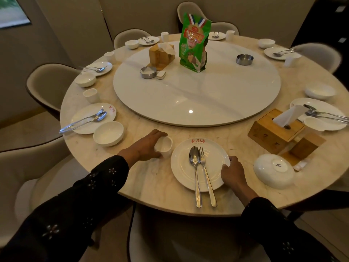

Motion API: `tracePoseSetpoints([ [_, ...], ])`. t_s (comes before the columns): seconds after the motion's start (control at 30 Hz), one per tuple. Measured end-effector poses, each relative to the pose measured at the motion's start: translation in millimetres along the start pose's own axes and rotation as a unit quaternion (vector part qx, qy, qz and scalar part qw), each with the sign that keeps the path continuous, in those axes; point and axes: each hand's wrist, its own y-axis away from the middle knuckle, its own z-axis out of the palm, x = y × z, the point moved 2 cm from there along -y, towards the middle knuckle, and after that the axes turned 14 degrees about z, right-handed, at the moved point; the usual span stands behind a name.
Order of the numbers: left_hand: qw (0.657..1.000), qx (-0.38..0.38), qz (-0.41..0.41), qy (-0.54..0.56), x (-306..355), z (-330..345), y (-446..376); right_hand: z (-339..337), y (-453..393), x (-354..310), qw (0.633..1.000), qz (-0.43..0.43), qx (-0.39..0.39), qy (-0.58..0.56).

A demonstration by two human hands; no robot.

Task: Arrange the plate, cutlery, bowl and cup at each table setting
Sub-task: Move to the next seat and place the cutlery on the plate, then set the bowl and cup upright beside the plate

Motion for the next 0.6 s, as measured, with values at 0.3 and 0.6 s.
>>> tracePoseSetpoints([
  [0.3,0.995,0.063,0.071,0.040,31,-10,4,-35,26,11,0.992,0.016,-0.012,-0.126],
  [0.6,0.969,0.098,0.176,0.146,134,30,-45,-96,58,41,0.961,0.010,0.058,-0.271],
])
